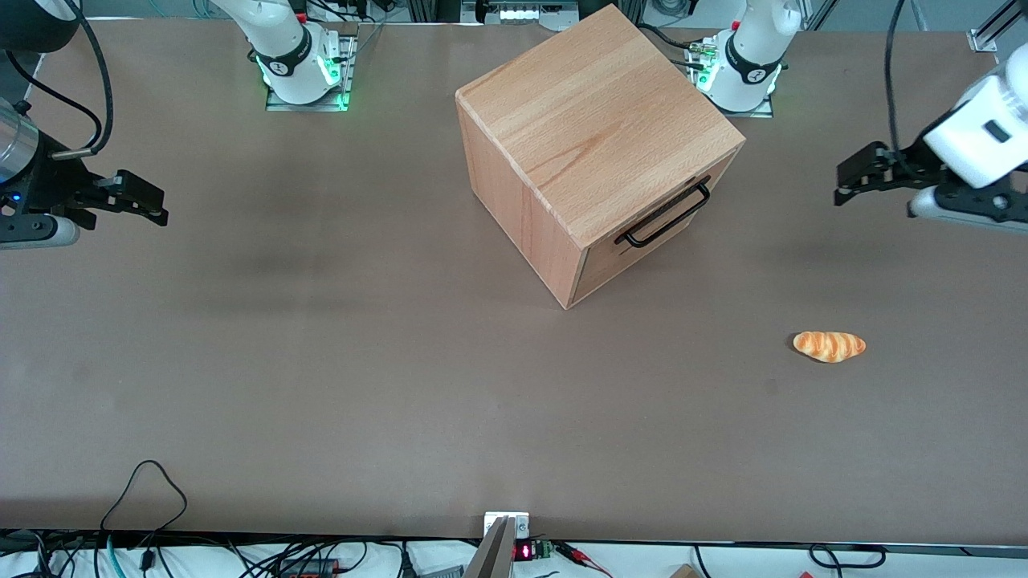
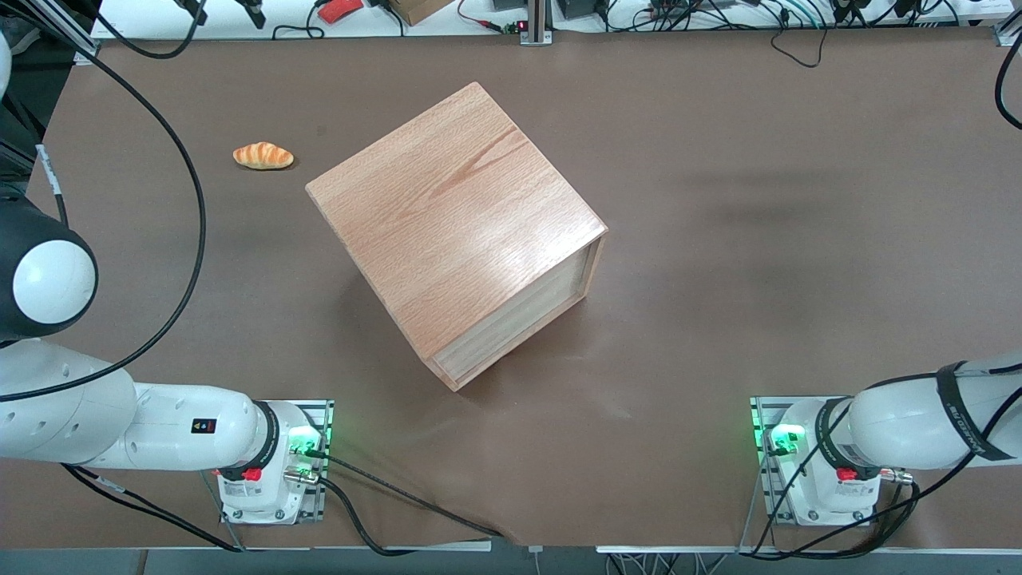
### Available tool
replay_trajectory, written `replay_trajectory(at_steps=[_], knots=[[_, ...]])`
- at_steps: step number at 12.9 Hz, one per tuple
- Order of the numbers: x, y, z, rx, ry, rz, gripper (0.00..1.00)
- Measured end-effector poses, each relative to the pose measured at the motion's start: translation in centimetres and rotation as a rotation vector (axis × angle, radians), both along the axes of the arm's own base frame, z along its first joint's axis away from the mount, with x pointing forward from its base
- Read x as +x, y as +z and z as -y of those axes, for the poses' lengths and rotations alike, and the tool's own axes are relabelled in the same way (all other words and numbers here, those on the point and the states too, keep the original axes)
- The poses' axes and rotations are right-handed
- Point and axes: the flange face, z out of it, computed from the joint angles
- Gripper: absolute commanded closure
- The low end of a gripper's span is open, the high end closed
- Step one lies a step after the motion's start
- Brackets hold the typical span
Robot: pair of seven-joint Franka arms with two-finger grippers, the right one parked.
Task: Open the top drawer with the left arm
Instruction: 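Move the open left gripper toward the black drawer handle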
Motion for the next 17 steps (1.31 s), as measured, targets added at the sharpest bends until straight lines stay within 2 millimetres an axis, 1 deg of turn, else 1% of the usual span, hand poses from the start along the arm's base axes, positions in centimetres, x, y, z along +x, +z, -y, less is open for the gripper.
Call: replay_trajectory(at_steps=[4,8,10,11,15,17], knots=[[0.8,-2.4,2.5,-0.002,-0.044,-0.043,0.00],[1.1,-5.3,7.3,-0.003,-0.143,-0.091,0.00],[1.3,-6.6,9.2,-0.011,-0.261,-0.104,0.00],[1.4,-7.3,9.8,-0.017,-0.333,-0.111,0.00],[2.2,-10.0,11.8,-0.047,-0.590,-0.114,0.00],[2.8,-11.2,12.4,-0.063,-0.719,-0.099,0.00]])
